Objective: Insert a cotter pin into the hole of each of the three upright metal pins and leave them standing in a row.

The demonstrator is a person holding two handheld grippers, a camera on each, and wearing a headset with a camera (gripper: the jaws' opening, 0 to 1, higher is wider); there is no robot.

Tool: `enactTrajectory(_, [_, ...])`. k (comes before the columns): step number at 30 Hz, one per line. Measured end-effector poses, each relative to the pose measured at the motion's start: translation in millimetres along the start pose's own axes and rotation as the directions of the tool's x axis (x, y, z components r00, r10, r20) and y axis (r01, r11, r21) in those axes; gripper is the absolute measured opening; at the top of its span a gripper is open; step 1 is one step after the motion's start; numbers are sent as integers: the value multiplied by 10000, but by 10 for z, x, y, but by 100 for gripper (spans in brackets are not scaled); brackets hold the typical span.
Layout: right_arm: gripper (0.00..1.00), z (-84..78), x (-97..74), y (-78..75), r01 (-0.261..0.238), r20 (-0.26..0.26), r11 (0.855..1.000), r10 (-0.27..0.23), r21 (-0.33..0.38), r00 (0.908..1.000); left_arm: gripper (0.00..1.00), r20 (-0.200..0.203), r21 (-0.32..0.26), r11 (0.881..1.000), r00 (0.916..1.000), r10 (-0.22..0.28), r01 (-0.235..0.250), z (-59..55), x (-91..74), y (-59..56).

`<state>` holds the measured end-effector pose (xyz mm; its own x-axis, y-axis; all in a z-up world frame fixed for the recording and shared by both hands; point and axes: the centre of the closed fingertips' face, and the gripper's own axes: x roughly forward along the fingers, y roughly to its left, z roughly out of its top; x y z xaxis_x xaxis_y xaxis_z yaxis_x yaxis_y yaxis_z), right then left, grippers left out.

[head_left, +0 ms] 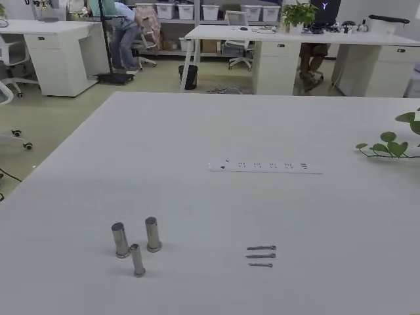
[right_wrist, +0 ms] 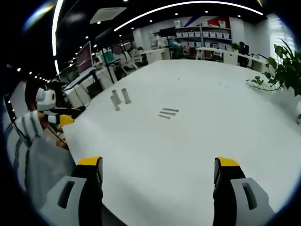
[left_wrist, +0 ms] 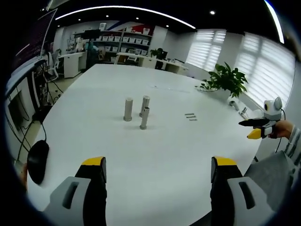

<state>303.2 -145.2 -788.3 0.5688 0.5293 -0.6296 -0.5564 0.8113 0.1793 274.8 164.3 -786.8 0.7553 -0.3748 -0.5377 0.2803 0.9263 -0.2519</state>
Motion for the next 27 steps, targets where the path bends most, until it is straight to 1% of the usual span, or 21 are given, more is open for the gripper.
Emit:
enactTrajectory(3, [100, -16, -10, -3, 46, -118, 9998, -48, -193, 9999, 94, 7, 137, 9999, 10000, 76, -77, 24, 2, 25])
enactTrajectory(6, [100, -25, -12, 9, 16, -178, 9998, -19, -206, 9998, 93, 40, 203, 9998, 10000, 58, -59, 50, 20, 49])
enactTrajectory(10, [100, 14, -6, 23, 63, 100, 9998, -61, -184, 9999, 92, -1, 384, 9993, 10000, 23, -23, 62, 58, 60])
enactTrajectory(12, [100, 18, 13, 65, -107, 214, 9999, 108, -70, 9997, 91, -29, 472, 9988, 9999, -122, 123, 70, 89, 33])
enactTrajectory(13, [100, 15, 18, 81, -147, 220, 9999, 147, -30, 9996, 89, 94, 693, 9975, 9998, -174, 167, 97, 107, 20])
enactTrajectory(17, [100, 24, 41, 141, -173, 310, 9995, 182, -268, 9994, 89, 66, 893, 9956, 9996, -285, 278, 145, 182, 3])
enactTrajectory(21, [100, 24, 63, 174, -275, 241, 9994, 279, -190, 9993, 87, 90, 1148, 9928, 9994, -349, 336, 201, 270, 7])
enactTrajectory(24, [100, 28, 77, 199, -336, 222, 9992, 341, -221, 9992, 85, 255, 1325, 9905, 9989, -400, 363, 269, 339, 18])
enactTrajectory(25, [100, 39, 84, 203, -347, 294, 9991, 354, -236, 9989, 86, 350, 1305, 9909, 9987, -377, 328, 295, 362, 28])
enactTrajectory(27, [100, 64, 96, 217, -408, 485, 9991, 414, -139, 9980, 87, 459, 1238, 9914, 9977, -492, 432, 332, 415, 27])
